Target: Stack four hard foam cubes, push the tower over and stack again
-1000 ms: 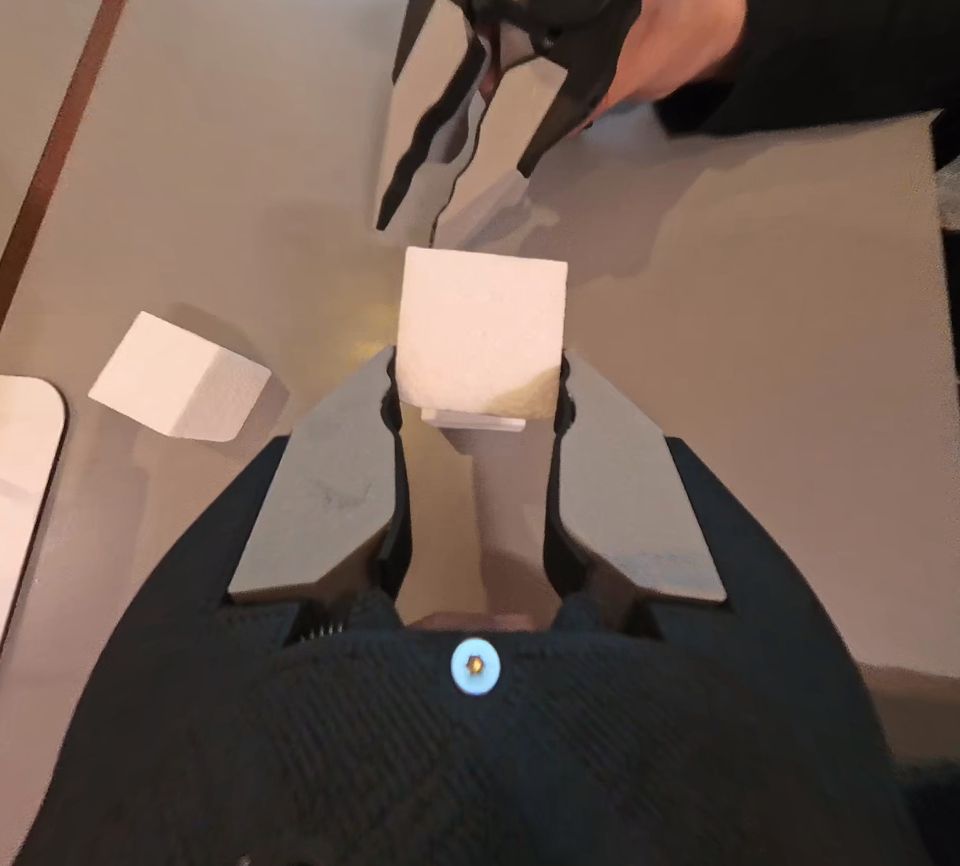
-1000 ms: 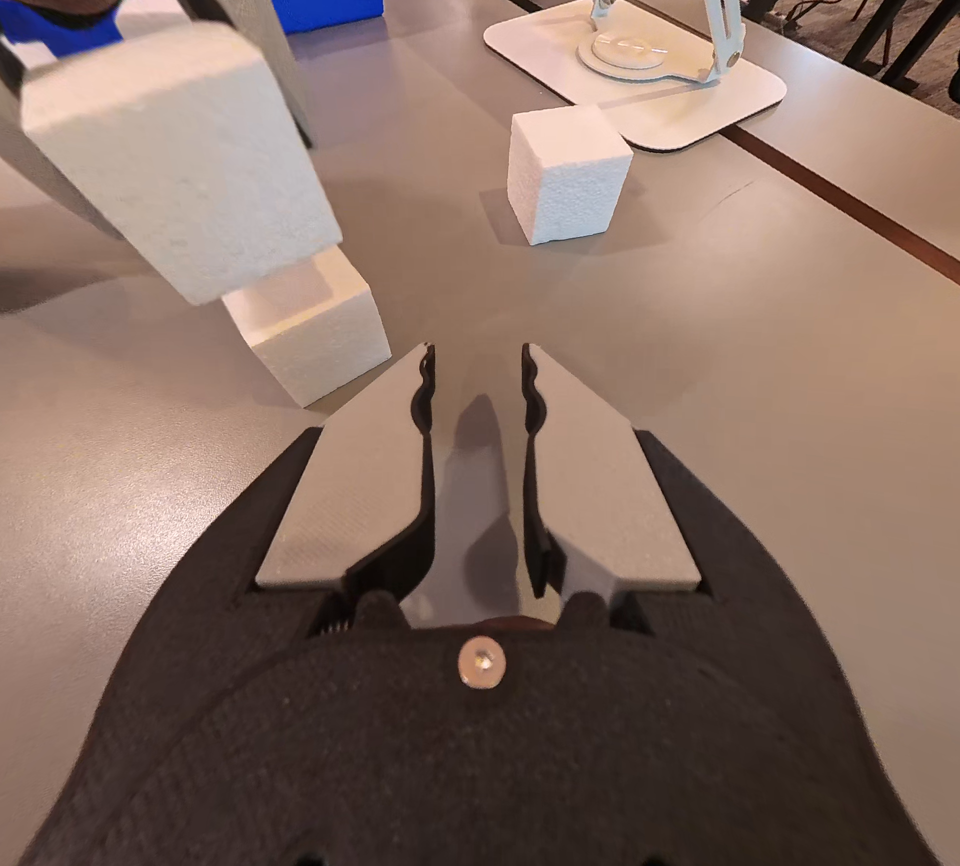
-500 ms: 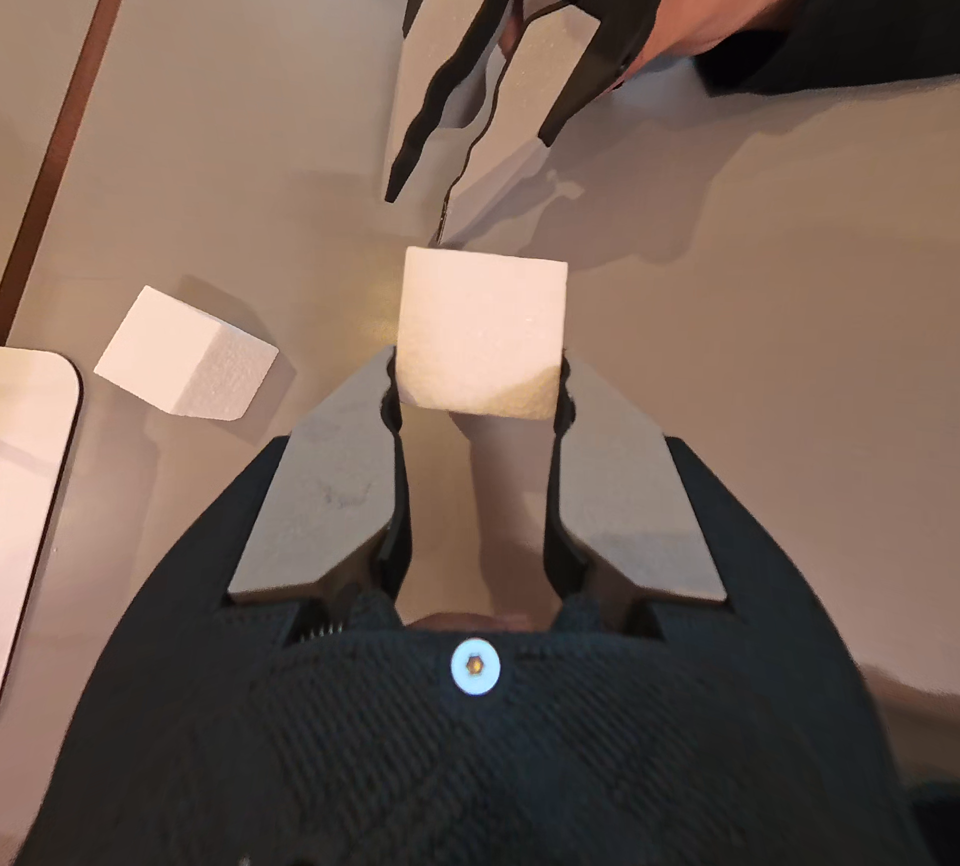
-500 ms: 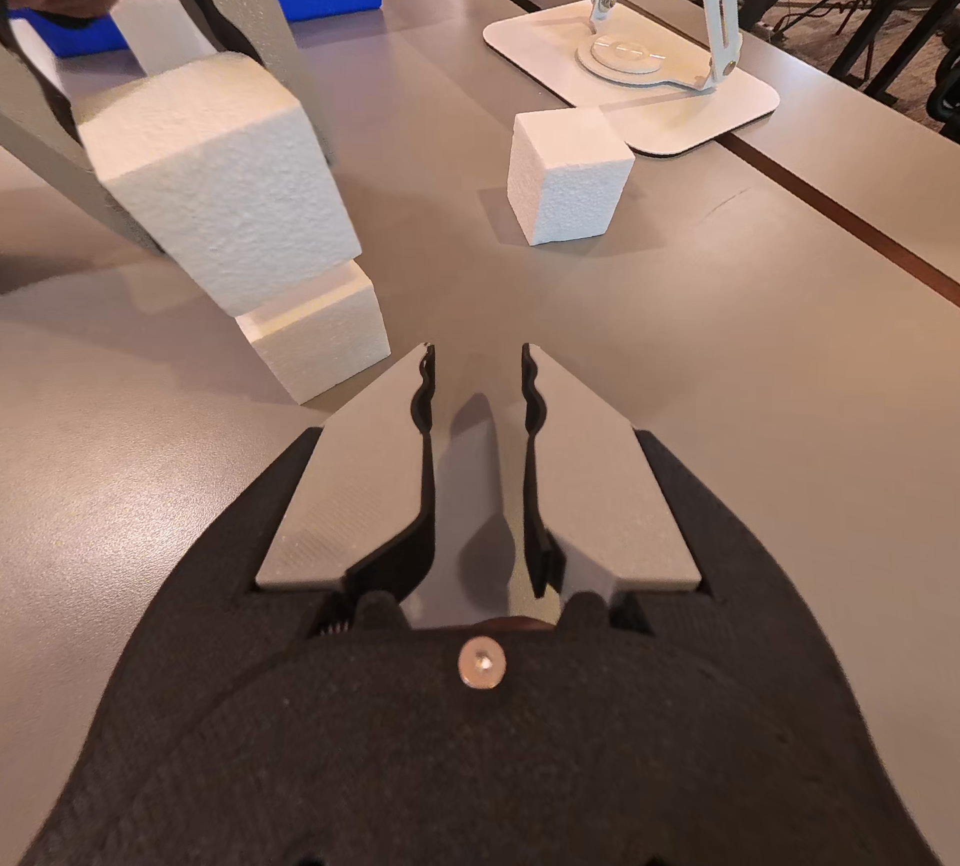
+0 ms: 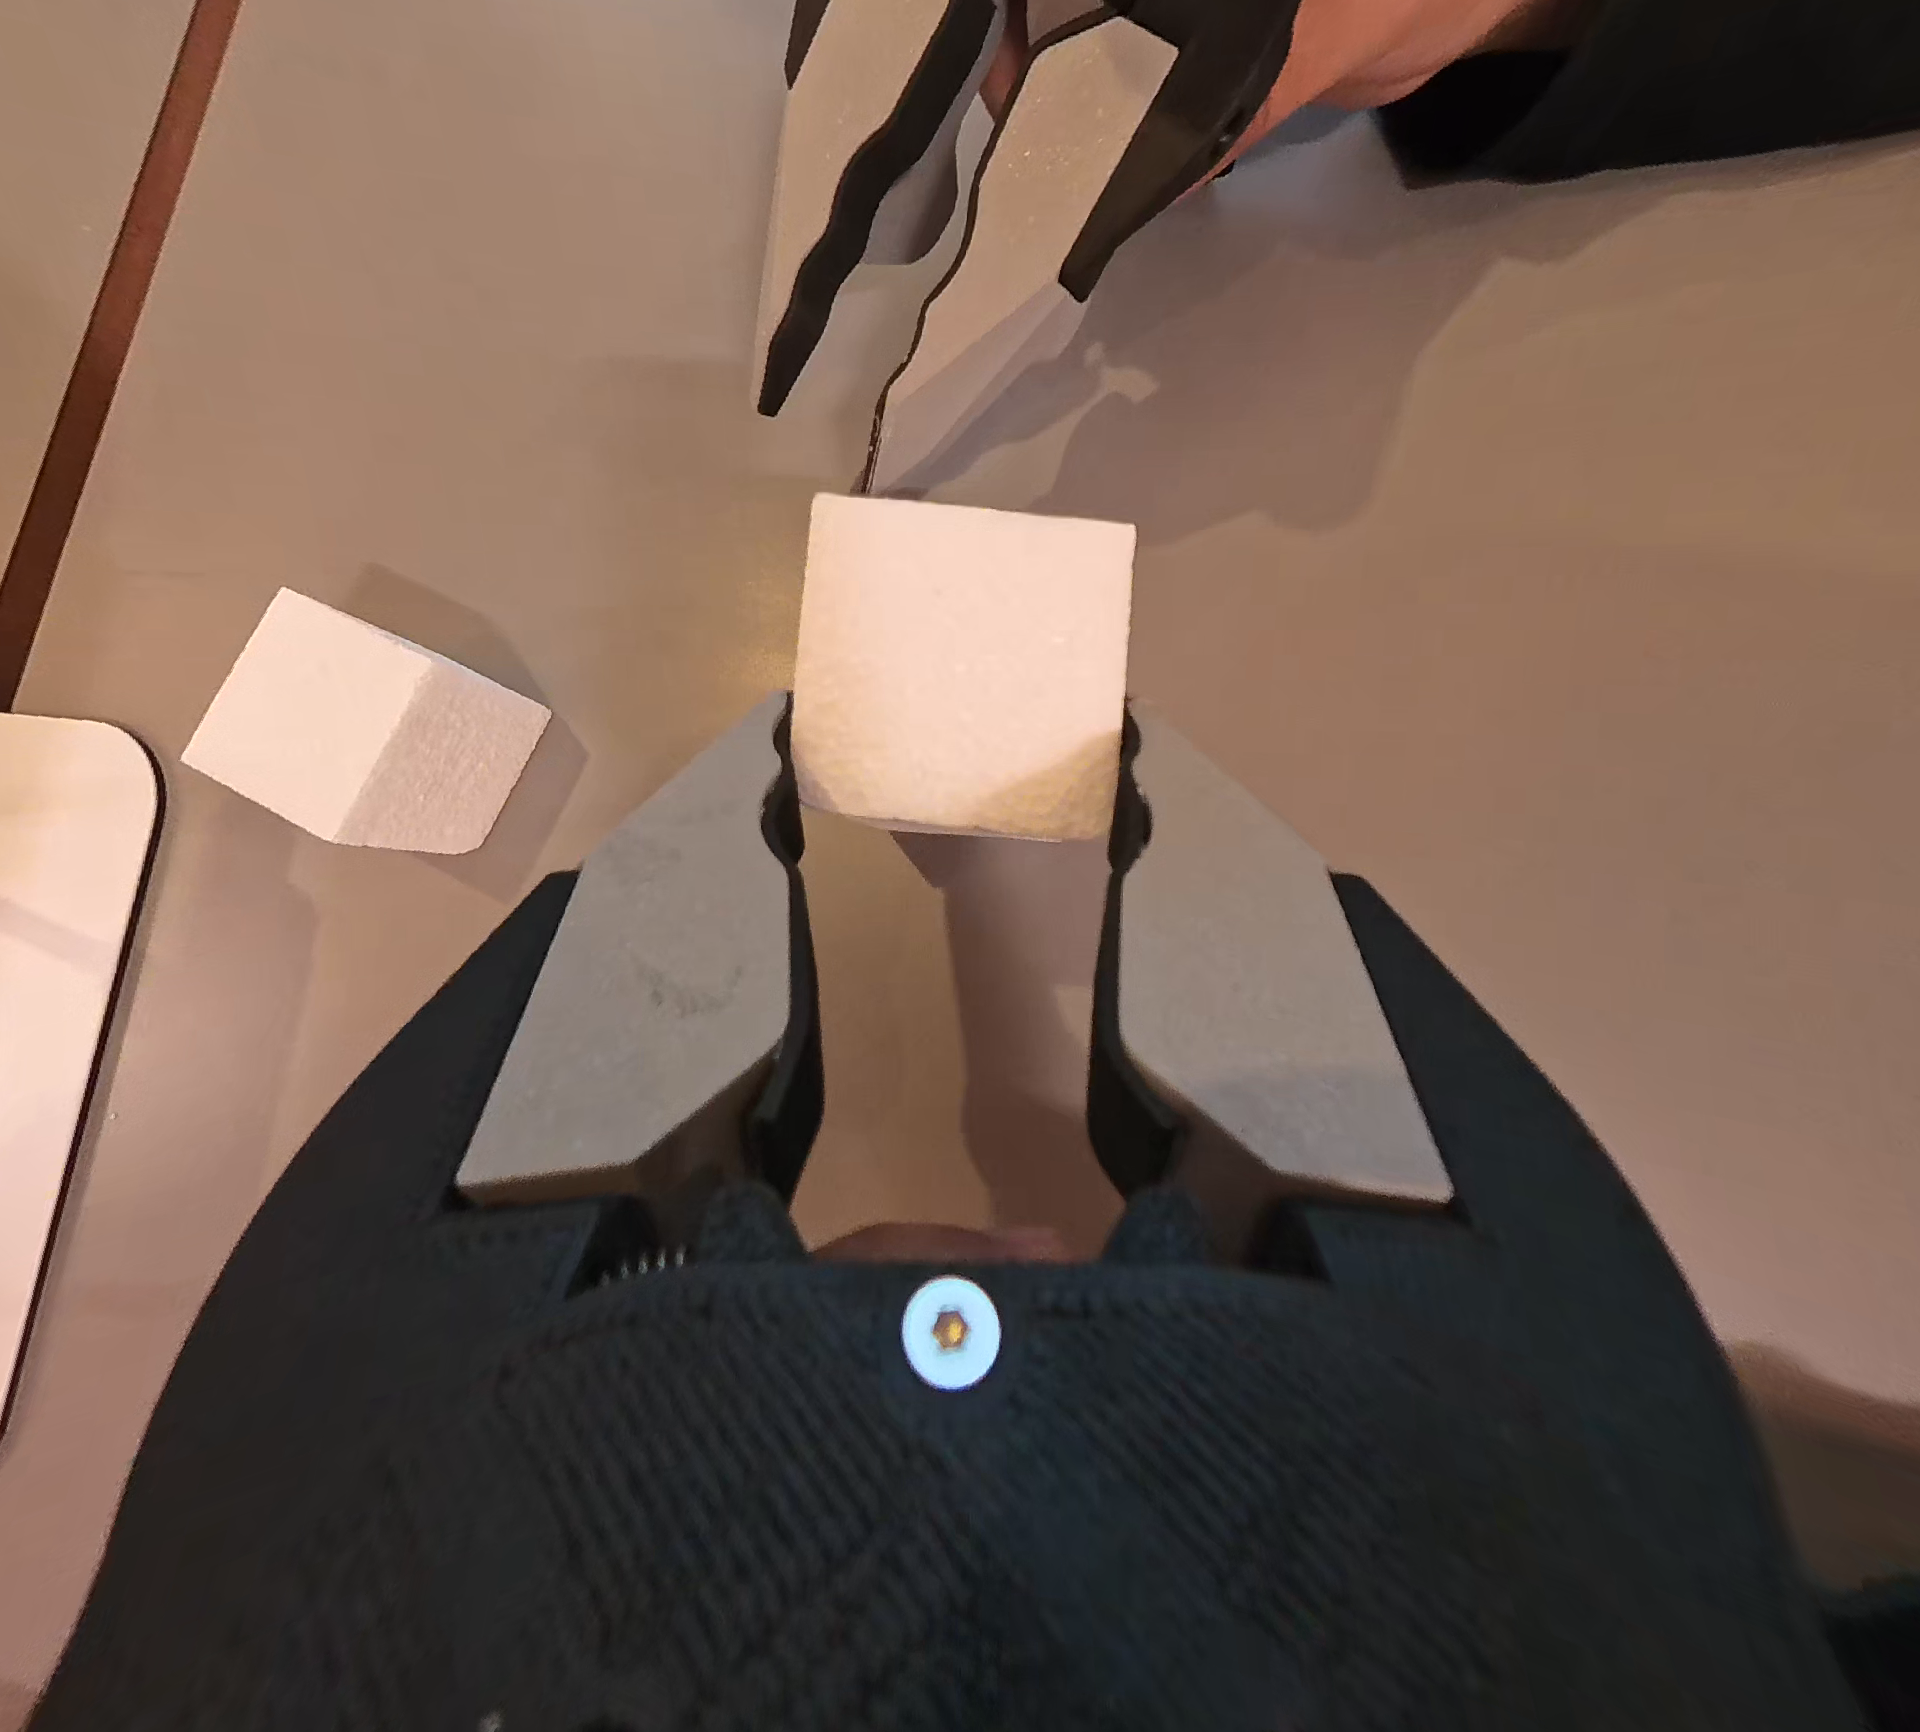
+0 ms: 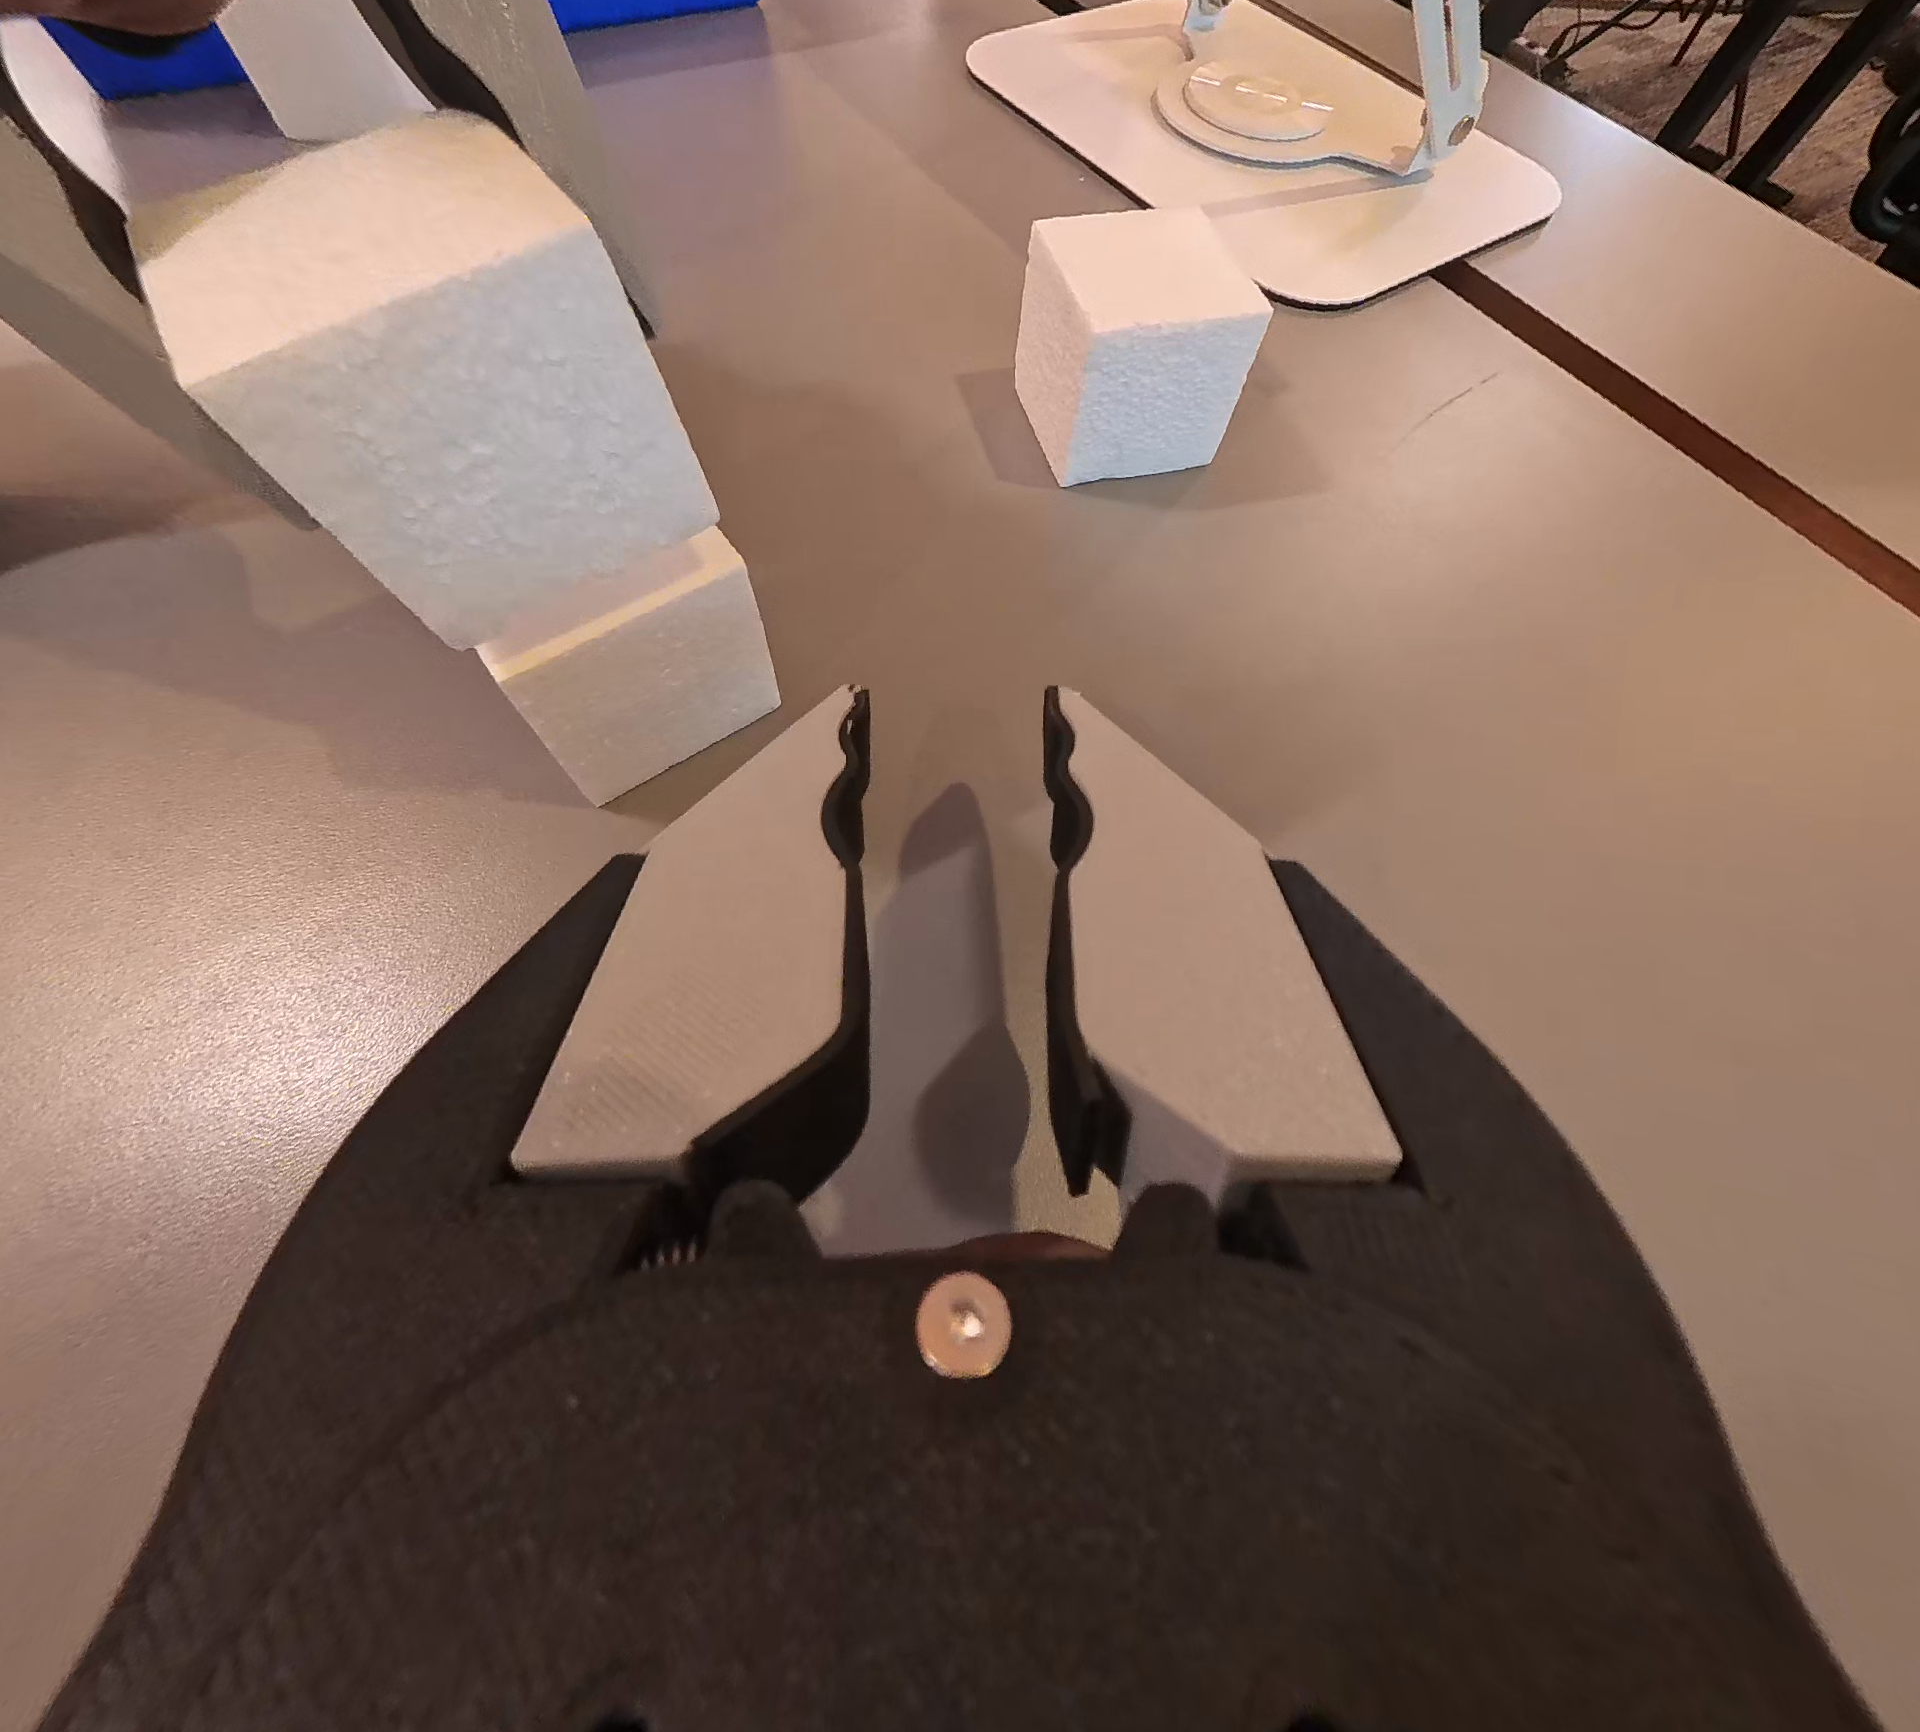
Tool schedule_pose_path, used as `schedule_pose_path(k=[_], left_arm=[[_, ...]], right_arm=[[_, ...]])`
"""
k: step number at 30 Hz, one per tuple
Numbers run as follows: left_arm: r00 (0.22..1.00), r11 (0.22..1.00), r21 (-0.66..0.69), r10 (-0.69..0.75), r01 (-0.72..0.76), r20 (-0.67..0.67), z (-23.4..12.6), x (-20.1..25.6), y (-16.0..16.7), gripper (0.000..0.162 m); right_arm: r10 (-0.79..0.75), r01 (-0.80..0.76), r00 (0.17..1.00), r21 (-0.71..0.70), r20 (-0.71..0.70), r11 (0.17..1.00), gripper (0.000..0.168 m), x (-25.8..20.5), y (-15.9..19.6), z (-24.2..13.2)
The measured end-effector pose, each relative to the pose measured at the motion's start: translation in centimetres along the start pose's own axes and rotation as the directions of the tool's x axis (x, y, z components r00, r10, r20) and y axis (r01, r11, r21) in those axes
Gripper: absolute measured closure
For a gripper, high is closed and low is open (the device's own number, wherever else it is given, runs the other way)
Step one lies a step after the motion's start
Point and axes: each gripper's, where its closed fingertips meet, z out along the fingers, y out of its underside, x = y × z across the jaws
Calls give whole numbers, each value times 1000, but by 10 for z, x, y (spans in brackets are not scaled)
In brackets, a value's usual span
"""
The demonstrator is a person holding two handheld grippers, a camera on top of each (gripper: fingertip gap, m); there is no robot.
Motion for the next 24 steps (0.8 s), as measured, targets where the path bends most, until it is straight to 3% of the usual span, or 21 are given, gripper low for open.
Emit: schedule_pose_path(k=[24], left_arm=[[1000, 1000, -9, -12, 12, 1, 5, -1, 2, 105]], right_arm=[[-8, 8, 1000, -4, -5, 1000, 138, 0, 1, 0]])
